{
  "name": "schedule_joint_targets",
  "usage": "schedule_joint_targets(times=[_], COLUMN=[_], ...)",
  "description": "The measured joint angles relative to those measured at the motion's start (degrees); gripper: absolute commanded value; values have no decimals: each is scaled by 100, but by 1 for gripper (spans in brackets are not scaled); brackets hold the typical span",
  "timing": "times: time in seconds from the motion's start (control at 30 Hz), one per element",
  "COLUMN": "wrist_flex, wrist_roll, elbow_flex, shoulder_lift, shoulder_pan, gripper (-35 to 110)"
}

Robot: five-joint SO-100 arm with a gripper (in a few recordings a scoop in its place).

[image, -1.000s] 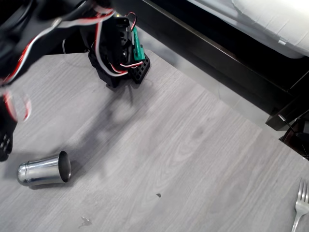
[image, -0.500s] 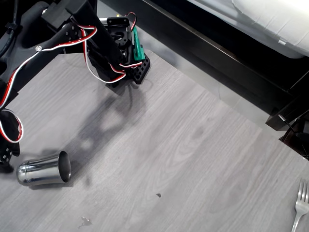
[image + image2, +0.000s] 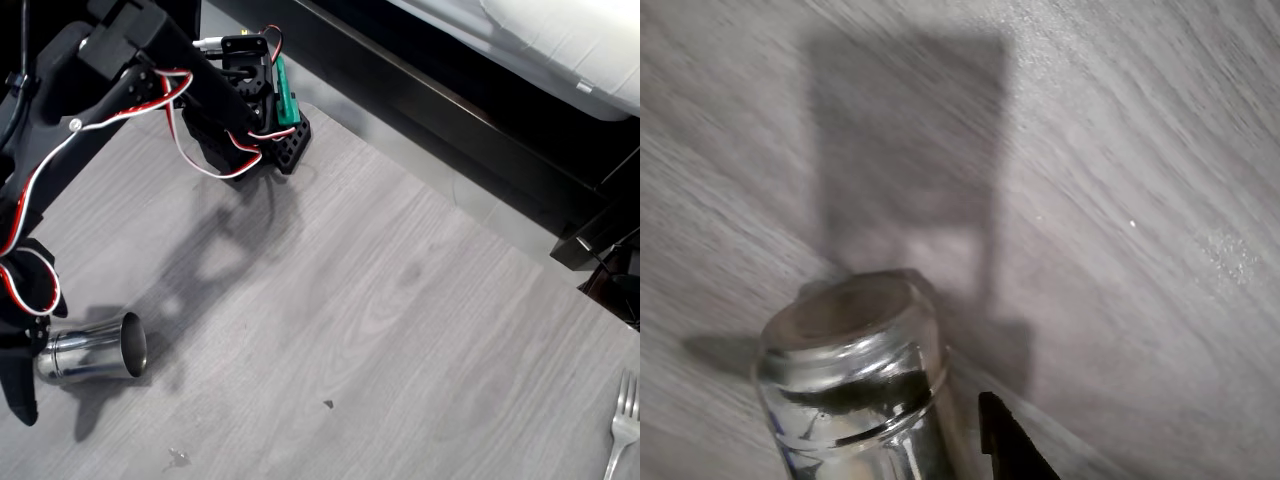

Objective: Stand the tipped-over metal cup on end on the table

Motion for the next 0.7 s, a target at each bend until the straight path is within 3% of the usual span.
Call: schedule_joint_targets(times=[0.7], wrist_flex=[-70], wrist_roll=[-97], elbow_flex=[-352], shoulder_lift=[-677], shoulder_pan=[-18], gripper=[47])
